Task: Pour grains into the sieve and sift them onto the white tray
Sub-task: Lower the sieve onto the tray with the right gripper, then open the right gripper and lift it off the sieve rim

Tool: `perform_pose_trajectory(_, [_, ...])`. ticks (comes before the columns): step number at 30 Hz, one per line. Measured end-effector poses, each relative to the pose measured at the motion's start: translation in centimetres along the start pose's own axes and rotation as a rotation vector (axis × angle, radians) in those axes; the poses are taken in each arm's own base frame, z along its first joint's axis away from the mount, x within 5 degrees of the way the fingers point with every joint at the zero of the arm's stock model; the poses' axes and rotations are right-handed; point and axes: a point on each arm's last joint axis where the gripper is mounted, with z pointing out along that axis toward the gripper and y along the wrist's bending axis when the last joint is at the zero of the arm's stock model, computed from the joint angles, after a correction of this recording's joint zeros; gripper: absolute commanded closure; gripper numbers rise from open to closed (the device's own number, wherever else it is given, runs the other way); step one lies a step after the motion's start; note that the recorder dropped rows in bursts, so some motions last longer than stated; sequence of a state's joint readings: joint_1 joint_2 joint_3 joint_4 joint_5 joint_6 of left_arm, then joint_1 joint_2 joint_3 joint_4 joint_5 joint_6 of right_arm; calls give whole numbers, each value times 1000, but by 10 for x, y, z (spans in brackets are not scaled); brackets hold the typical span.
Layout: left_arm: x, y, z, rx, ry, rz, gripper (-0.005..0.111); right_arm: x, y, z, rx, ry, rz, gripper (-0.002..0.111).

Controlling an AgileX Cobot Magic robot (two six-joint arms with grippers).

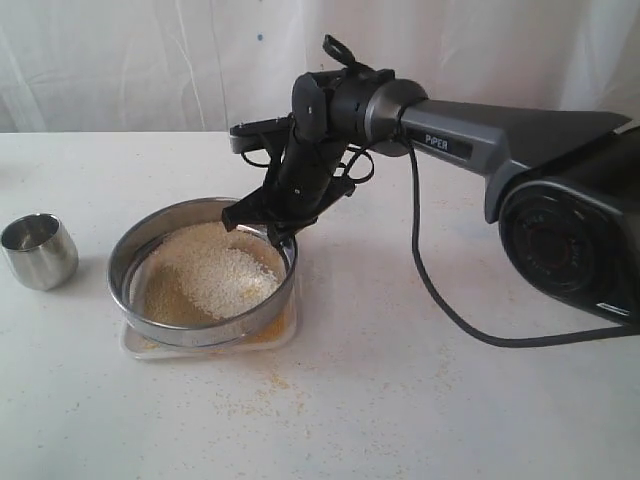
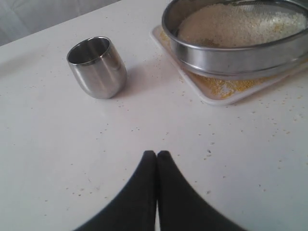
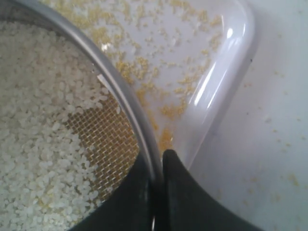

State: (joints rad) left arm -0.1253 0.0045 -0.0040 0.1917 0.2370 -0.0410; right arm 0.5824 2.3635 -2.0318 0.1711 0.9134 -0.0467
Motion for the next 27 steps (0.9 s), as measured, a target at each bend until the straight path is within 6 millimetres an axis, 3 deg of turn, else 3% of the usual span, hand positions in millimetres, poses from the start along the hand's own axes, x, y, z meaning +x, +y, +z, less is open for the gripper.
perform_pose_trajectory(5, [0, 0, 0, 0, 0, 0, 107, 3, -2, 9, 4, 23, 0, 107])
perform_pose_trajectory(7, [0, 0, 0, 0, 0, 0, 107, 3, -2, 9, 4, 18, 0, 100])
perform_pose_trajectory(12, [0, 0, 0, 0, 0, 0, 107, 2, -2, 9, -4, 10, 11, 65])
perform_pose_trajectory(14, [0, 0, 0, 0, 0, 0, 107, 2, -3, 8, -5, 5, 13, 57])
perform_pose_trajectory(19, [0, 0, 0, 0, 0, 0, 107, 0, -4, 2, -4, -7, 15, 54])
perform_pose_trajectory(23, [0, 0, 0, 0, 0, 0, 107, -11, 2, -33, -8, -79, -5, 54])
perform_pose_trajectory(27, [0, 0, 0, 0, 0, 0, 107, -20, 11, -86, -14, -175, -54, 54])
